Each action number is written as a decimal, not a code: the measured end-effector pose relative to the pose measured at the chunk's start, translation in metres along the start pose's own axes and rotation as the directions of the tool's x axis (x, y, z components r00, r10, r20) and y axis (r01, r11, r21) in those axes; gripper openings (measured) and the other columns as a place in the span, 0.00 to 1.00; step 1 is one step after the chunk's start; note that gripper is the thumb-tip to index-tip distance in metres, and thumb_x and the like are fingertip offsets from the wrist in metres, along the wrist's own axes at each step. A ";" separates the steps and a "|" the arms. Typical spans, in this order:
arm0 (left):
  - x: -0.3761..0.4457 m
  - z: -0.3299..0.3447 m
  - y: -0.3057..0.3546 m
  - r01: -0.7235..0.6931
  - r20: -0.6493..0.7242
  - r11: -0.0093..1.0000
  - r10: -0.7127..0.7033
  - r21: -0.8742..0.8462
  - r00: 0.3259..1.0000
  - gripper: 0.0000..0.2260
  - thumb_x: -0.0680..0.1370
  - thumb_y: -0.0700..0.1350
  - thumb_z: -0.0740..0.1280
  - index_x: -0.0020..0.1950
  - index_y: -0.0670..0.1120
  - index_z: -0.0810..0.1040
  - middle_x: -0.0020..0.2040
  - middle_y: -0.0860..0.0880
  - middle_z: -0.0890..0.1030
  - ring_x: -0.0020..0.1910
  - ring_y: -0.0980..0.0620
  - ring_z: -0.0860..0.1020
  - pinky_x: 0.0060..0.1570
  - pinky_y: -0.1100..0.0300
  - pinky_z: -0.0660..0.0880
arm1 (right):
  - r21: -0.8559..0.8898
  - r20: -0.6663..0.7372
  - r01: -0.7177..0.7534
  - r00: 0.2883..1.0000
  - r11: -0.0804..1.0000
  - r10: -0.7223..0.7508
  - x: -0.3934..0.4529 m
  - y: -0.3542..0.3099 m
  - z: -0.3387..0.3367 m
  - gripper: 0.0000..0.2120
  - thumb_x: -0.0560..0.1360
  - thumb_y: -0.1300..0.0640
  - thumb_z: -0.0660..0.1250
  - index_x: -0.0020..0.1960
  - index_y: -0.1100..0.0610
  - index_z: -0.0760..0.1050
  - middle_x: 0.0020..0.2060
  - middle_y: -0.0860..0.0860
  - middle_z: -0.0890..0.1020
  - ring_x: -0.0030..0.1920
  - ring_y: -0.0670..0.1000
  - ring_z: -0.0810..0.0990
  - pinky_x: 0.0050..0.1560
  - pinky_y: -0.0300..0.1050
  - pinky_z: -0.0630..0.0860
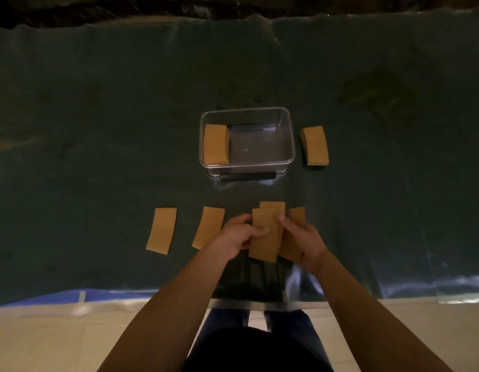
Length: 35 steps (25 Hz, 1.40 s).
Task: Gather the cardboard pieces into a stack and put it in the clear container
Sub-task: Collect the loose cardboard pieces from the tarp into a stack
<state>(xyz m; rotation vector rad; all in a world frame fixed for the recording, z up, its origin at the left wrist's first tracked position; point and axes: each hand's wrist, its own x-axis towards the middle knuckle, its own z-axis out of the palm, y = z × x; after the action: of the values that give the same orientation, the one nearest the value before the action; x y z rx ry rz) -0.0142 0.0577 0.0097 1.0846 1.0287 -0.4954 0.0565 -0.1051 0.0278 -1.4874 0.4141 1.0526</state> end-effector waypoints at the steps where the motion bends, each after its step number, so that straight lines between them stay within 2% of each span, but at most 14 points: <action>1: -0.002 0.000 -0.002 -0.014 0.055 1.000 0.015 -0.015 0.998 0.18 0.70 0.42 0.79 0.56 0.52 0.79 0.57 0.49 0.83 0.58 0.47 0.79 0.50 0.51 0.75 | 0.018 0.059 -0.012 0.998 1.000 0.011 -0.001 -0.002 0.005 0.15 0.74 0.49 0.71 0.58 0.54 0.78 0.51 0.57 0.84 0.51 0.58 0.83 0.47 0.56 0.81; 4: -0.004 0.008 -0.011 -0.108 0.026 0.994 0.108 -0.015 0.994 0.14 0.68 0.44 0.80 0.51 0.51 0.82 0.51 0.50 0.85 0.56 0.48 0.81 0.50 0.54 0.76 | 0.035 0.152 -0.017 0.988 0.999 0.012 -0.006 -0.005 0.022 0.09 0.76 0.54 0.69 0.55 0.55 0.80 0.43 0.55 0.86 0.43 0.54 0.85 0.37 0.49 0.82; 6: -0.007 0.015 -0.014 -0.226 -0.055 0.967 0.234 0.120 0.971 0.13 0.68 0.47 0.80 0.48 0.50 0.81 0.48 0.51 0.84 0.52 0.49 0.81 0.49 0.54 0.77 | 0.064 0.162 -0.029 0.987 0.998 0.018 -0.008 -0.004 0.027 0.06 0.78 0.56 0.66 0.52 0.56 0.80 0.42 0.56 0.85 0.40 0.54 0.85 0.36 0.49 0.81; 7: -0.009 0.015 -0.016 -0.295 -0.102 0.924 0.327 0.243 0.940 0.16 0.68 0.49 0.80 0.52 0.50 0.80 0.52 0.49 0.82 0.53 0.49 0.80 0.52 0.51 0.78 | 0.078 0.174 -0.039 0.984 0.996 0.025 -0.009 -0.003 0.029 0.07 0.79 0.56 0.64 0.52 0.56 0.80 0.42 0.57 0.85 0.40 0.54 0.85 0.37 0.49 0.81; 9: -0.016 0.010 -0.017 -0.395 -0.120 0.809 0.487 0.435 0.865 0.36 0.65 0.54 0.81 0.69 0.53 0.72 0.68 0.45 0.70 0.63 0.48 0.76 0.63 0.49 0.76 | 0.081 0.203 -0.060 0.978 0.995 0.042 -0.010 -0.003 0.029 0.09 0.80 0.56 0.62 0.53 0.58 0.79 0.41 0.56 0.87 0.39 0.54 0.86 0.35 0.49 0.82; 10: -0.020 0.006 -0.016 -0.441 -0.057 0.748 0.535 0.496 0.843 0.47 0.62 0.57 0.81 0.77 0.58 0.62 0.74 0.47 0.62 0.70 0.46 0.69 0.68 0.50 0.71 | 0.071 0.208 -0.069 0.977 0.995 0.053 -0.010 -0.003 0.028 0.10 0.80 0.56 0.62 0.53 0.59 0.79 0.41 0.56 0.87 0.39 0.54 0.86 0.36 0.49 0.81; 12: -0.029 -0.001 -0.012 -0.542 0.217 0.538 0.552 0.645 0.805 0.60 0.58 0.63 0.81 0.78 0.68 0.42 0.81 0.54 0.46 0.79 0.45 0.50 0.73 0.46 0.57 | 0.054 0.200 -0.071 0.978 0.996 0.059 -0.008 -0.003 0.029 0.11 0.79 0.55 0.63 0.53 0.62 0.80 0.40 0.57 0.87 0.38 0.55 0.86 0.38 0.49 0.81; 14: -0.036 -0.004 -0.011 -0.597 0.432 0.267 0.481 0.757 0.763 0.64 0.58 0.63 0.80 0.75 0.71 0.32 0.81 0.55 0.37 0.80 0.46 0.39 0.72 0.42 0.45 | 0.028 0.215 -0.040 0.976 0.999 0.033 -0.009 -0.004 0.036 0.09 0.77 0.56 0.66 0.52 0.59 0.81 0.40 0.57 0.88 0.38 0.54 0.87 0.35 0.47 0.82; 16: -0.040 -0.004 -0.008 -0.599 0.471 0.137 0.492 0.789 0.732 0.63 0.61 0.59 0.81 0.75 0.69 0.31 0.81 0.53 0.38 0.80 0.47 0.40 0.75 0.41 0.42 | 0.034 0.246 -0.012 0.969 0.999 0.004 -0.009 -0.002 0.044 0.08 0.75 0.58 0.68 0.51 0.56 0.84 0.45 0.58 0.88 0.44 0.56 0.87 0.38 0.49 0.82; 21: -0.043 -0.017 -0.003 -0.608 0.454 0.192 0.504 0.770 0.735 0.62 0.62 0.54 0.82 0.74 0.73 0.35 0.78 0.54 0.44 0.78 0.41 0.49 0.75 0.41 0.56 | 0.038 0.337 -0.013 0.941 0.999 0.000 -0.011 -0.001 0.055 0.12 0.69 0.63 0.68 0.49 0.54 0.87 0.50 0.59 0.87 0.51 0.56 0.86 0.42 0.48 0.82; 25: -0.040 -0.023 -0.002 -0.613 0.469 0.153 0.510 0.775 0.721 0.61 0.62 0.56 0.81 0.73 0.74 0.34 0.77 0.55 0.46 0.77 0.42 0.50 0.73 0.38 0.59 | 0.091 0.366 -0.011 0.930 0.996 -0.023 -0.010 0.003 0.064 0.13 0.71 0.62 0.67 0.48 0.49 0.87 0.48 0.53 0.88 0.50 0.51 0.86 0.41 0.43 0.82; 30: -0.029 -0.034 -0.011 -0.634 0.513 0.096 0.501 0.768 0.697 0.61 0.59 0.63 0.80 0.74 0.73 0.34 0.77 0.60 0.45 0.77 0.45 0.49 0.70 0.42 0.54 | 0.033 0.210 -0.052 0.977 0.998 0.044 -0.008 0.004 0.072 0.15 0.75 0.51 0.69 0.59 0.55 0.81 0.51 0.59 0.86 0.53 0.59 0.85 0.48 0.56 0.82; 33: -0.018 -0.054 -0.018 -0.558 0.398 0.335 0.439 0.759 0.805 0.55 0.61 0.72 0.73 0.72 0.76 0.34 0.81 0.58 0.40 0.80 0.44 0.43 0.74 0.39 0.48 | 0.082 0.043 -0.080 0.996 0.993 0.077 -0.007 0.000 0.072 0.12 0.77 0.56 0.65 0.56 0.62 0.79 0.40 0.59 0.87 0.39 0.57 0.85 0.40 0.51 0.82; 35: -0.008 -0.077 -0.022 -0.362 0.152 0.492 0.415 0.792 0.897 0.47 0.68 0.75 0.64 0.76 0.70 0.38 0.82 0.51 0.46 0.79 0.40 0.49 0.74 0.35 0.54 | 0.157 -0.001 -0.090 0.996 0.984 0.091 -0.010 -0.003 0.067 0.12 0.78 0.60 0.61 0.59 0.64 0.74 0.39 0.58 0.84 0.33 0.56 0.82 0.36 0.51 0.81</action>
<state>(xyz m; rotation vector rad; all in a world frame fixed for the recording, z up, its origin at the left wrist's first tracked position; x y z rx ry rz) -0.0685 0.1165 -0.0014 2.1254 0.5251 -0.5693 0.0283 -0.0457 0.0454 -1.3436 0.5623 1.0611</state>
